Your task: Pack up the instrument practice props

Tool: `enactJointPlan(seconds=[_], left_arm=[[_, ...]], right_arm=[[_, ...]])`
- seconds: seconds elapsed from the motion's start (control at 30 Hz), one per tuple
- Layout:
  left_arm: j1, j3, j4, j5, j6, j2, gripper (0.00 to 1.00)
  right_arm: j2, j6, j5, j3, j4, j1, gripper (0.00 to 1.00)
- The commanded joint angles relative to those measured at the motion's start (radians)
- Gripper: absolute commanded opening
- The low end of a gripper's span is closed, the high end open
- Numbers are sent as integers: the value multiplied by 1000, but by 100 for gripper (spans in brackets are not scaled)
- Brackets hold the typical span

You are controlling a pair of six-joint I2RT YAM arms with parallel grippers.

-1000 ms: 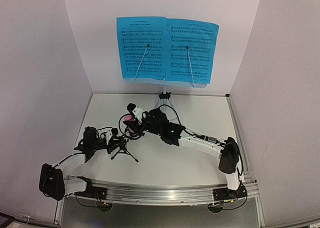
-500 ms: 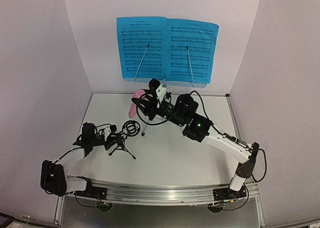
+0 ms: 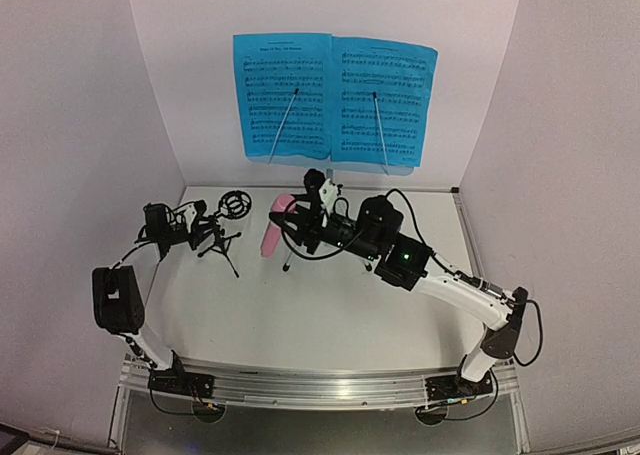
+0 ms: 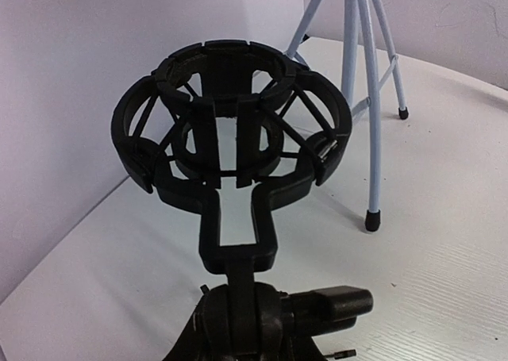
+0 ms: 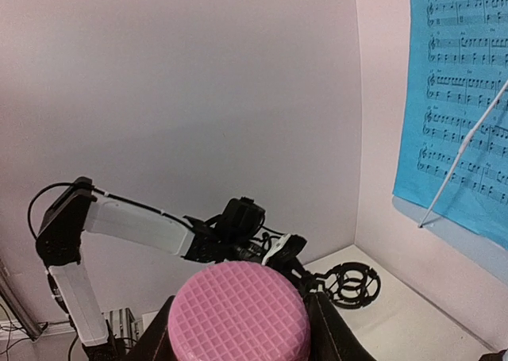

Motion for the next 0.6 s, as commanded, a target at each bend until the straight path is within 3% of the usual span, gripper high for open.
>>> enactJointPlan(seconds=[0.0, 0.17, 0.37, 0.43, 0.57], left_arm=[[19, 197, -92, 128, 161, 138, 0], [22, 225, -243, 132, 313, 209, 0], [26, 315, -313, 109, 352, 297, 7], [30, 355, -344, 105, 361, 315, 15], [40, 451, -430, 106, 390, 357, 49]], right_arm=[[-9, 44, -12, -15, 20, 2, 0], [-18, 57, 42, -38, 4, 2, 0], [9, 52, 42, -15, -12, 2, 0], [21, 48, 41, -4, -14, 2, 0], [45, 37, 34, 13, -16, 2, 0]])
